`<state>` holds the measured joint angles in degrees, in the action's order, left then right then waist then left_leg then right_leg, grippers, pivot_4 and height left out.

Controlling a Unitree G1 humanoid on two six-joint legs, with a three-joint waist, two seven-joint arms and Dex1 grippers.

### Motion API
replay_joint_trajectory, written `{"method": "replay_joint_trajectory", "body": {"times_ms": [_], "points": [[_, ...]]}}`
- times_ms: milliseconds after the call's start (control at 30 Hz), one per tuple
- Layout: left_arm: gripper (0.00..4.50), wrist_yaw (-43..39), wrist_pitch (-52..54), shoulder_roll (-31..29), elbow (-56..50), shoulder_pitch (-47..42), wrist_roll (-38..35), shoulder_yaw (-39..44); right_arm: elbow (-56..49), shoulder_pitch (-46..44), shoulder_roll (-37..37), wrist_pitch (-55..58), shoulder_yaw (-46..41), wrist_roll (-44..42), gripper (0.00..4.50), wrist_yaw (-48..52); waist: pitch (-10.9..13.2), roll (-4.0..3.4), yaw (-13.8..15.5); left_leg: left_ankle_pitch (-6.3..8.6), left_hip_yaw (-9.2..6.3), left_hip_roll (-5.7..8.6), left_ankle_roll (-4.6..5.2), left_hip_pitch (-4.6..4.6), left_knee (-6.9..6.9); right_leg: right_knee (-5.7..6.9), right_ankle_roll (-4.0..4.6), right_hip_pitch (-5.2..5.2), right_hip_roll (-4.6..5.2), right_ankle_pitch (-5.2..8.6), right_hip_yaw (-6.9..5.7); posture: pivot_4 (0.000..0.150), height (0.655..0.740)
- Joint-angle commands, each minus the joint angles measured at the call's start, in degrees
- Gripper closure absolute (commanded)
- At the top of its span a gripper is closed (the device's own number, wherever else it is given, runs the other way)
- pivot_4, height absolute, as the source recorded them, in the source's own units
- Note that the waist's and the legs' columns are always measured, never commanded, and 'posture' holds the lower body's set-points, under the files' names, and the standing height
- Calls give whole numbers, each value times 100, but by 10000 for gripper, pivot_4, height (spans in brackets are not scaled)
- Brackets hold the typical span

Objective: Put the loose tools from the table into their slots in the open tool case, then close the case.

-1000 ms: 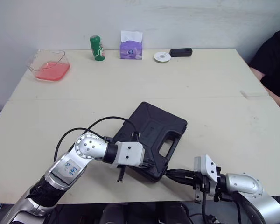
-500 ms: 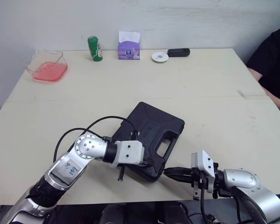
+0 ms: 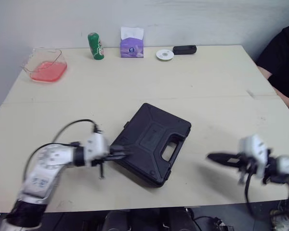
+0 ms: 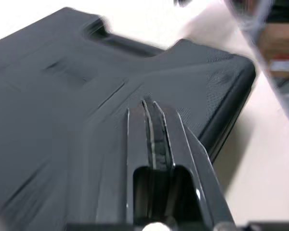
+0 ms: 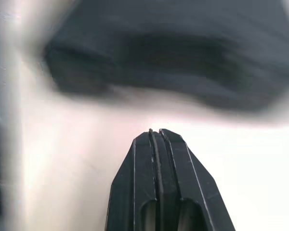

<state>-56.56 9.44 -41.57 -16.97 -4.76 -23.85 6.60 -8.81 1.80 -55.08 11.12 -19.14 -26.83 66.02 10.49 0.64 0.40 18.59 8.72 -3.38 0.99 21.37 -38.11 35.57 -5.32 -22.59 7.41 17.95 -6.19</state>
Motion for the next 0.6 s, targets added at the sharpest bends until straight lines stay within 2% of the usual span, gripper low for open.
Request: {"method": "replay_joint_trajectory", "body": {"times_ms": [33,100,133,167,200,233,367,467,600], "points": [[27417,353,188,-388,166,409,37,1137,646,-418,-263,-680,-341,240,26258,172,3,2,-40,-2,-2,0,-3,0,5,-2,1,0,0,1,-3,1500,7400],[18042,455,385,-595,282,737,102,1583,923,-593,-359,-849,-327,322,15526,291,4,4,-56,-10,-8,-9,-24,0,12,-5,7,0,-8,5,-9,1500,7400],[11659,488,515,-646,309,852,55,1714,1032,-657,-383,-920,-308,356,8861,332,4,4,-55,-11,-7,-9,-27,0,17,-7,7,-1,-11,7,-13,1500,7400],[8623,504,652,-728,443,1044,60,1943,1211,-779,-430,-1024,-291,417,5468,358,5,5,-58,-11,-5,-9,-27,2,17,-8,5,-2,-10,9,-13,1500,7400],[3157,453,735,-806,578,1341,87,2247,1442,-943,-499,-1140,-274,483,333,397,8,6,-62,-11,-2,-7,-27,5,17,-9,3,-4,-10,10,-12,1500,7400],[716,417,763,-856,670,1535,118,2435,1619,-1070,-538,-1234,-252,536,0,428,13,11,-73,-10,5,-7,-26,6,15,-9,3,-7,-9,10,-10,1500,7400],[716,634,147,-841,1203,1878,454,3010,2603,-1896,-663,-1817,64,822,0,647,46,13,-180,-5,29,-2,-19,7,13,-7,-5,-19,3,5,-2,1500,7400],[716,614,26,-726,1241,1831,322,3084,3143,-2323,-552,-2072,253,977,0,617,47,13,-187,-4,21,-5,-28,7,13,-2,-3,-22,10,4,-6,1500,7400],[716,779,-164,-579,1169,1851,451,2985,3421,-2437,-506,-2295,389,1041,0,693,49,11,-208,3,19,-7,-42,9,18,0,1,-27,13,5,10,1500,7400]]}}
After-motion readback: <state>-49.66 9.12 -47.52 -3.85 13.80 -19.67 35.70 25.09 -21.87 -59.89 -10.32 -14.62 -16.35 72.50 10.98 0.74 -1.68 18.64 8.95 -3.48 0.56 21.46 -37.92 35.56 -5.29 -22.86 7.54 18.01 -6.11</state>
